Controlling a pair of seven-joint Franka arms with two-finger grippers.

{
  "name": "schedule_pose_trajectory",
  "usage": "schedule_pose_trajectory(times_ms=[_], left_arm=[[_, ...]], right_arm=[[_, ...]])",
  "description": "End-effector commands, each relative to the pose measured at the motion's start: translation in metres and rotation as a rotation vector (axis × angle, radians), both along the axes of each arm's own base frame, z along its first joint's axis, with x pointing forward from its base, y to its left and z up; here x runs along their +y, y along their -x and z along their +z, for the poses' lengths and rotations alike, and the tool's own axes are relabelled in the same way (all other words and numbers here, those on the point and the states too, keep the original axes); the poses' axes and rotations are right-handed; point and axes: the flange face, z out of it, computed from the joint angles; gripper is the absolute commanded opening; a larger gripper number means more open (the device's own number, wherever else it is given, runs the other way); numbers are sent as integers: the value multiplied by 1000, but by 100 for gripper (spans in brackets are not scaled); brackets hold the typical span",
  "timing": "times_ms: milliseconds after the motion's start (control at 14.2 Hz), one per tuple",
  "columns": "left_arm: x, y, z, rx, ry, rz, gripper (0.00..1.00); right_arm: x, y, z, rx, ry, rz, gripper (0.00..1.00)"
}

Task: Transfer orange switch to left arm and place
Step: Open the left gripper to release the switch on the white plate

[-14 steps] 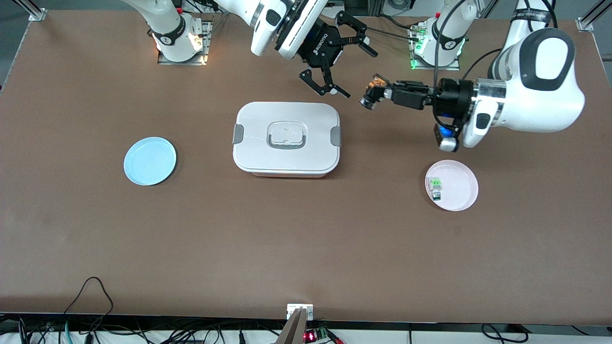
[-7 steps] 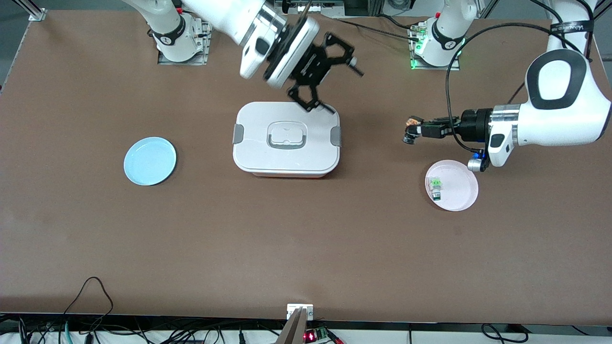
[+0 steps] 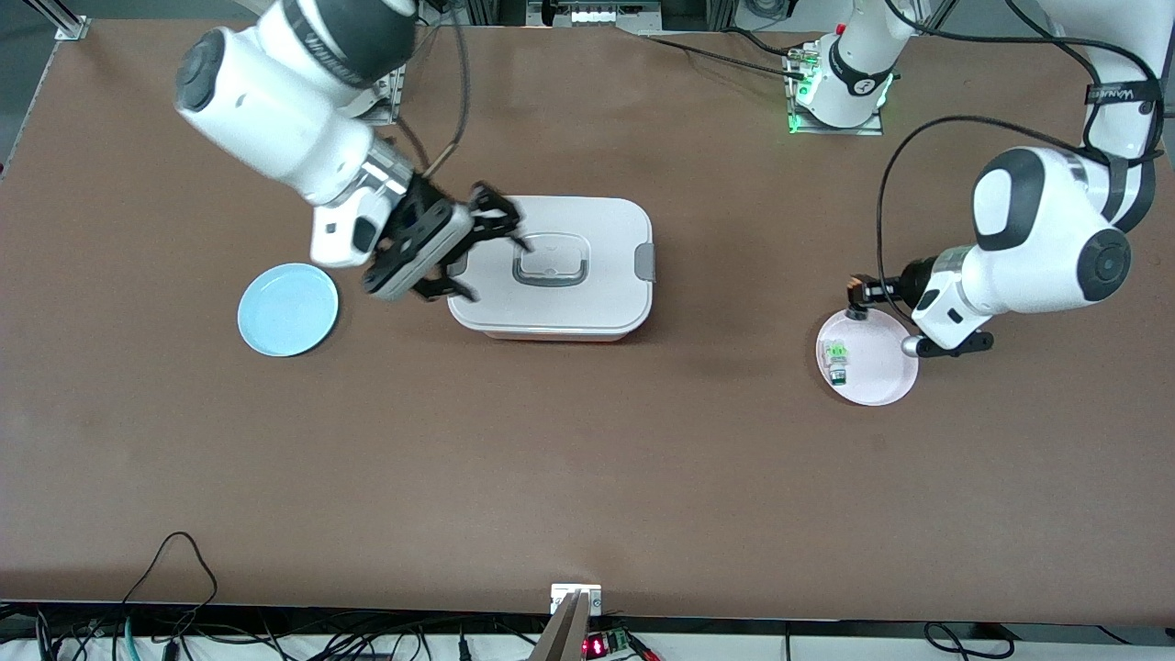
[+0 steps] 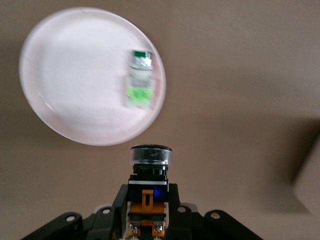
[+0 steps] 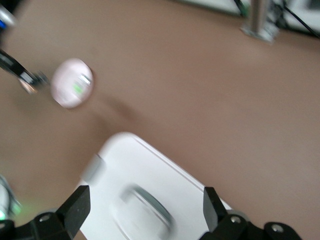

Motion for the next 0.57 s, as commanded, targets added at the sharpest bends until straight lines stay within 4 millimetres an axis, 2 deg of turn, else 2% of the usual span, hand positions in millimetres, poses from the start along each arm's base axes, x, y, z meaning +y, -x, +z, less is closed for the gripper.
schedule_pose_trajectory(times_ms=[0, 141, 283, 424, 495], left_arm=[[23, -11, -44, -44, -91, -73, 0], [34, -19, -73, -78, -120, -80, 0], [37, -24, -96, -115, -124, -90, 0], [45, -27, -118, -141, -129, -87, 0], [47, -26, -125, -134, -128, -86, 0]], right_arm=[[-61, 0, -8, 131, 154, -29, 100], [-119, -6, -13, 210, 264, -90, 100], [-172, -8, -9, 253, 355, -190, 100], [-198, -3, 2, 276, 431, -292, 100], [-202, 1, 6, 293, 456, -365, 100]])
